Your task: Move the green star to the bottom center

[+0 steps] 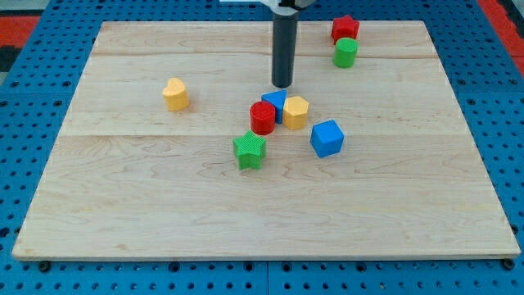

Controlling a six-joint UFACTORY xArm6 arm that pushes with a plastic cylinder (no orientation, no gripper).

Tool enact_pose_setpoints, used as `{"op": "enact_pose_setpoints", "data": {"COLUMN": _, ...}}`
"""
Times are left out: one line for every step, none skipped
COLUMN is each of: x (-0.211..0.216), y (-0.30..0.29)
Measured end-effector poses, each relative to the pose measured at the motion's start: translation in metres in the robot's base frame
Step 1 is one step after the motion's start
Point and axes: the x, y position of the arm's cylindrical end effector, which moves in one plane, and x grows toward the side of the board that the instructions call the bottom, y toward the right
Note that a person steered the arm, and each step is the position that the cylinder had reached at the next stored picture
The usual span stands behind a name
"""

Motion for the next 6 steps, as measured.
{"op": "enact_pose_setpoints", "data": {"x": 0.005, "y": -0.011}}
{"op": "enact_pose_setpoints", "data": {"x": 0.019, "y": -0.049}}
{"op": "enact_pose_setpoints", "data": {"x": 0.048, "y": -0.084}}
{"op": "enact_pose_setpoints", "data": {"x": 0.084, "y": -0.092}}
{"op": "enact_pose_setpoints", "data": {"x": 0.114, "y": -0.079}}
{"op": "enact_pose_setpoints", "data": {"x": 0.12, "y": -0.051}}
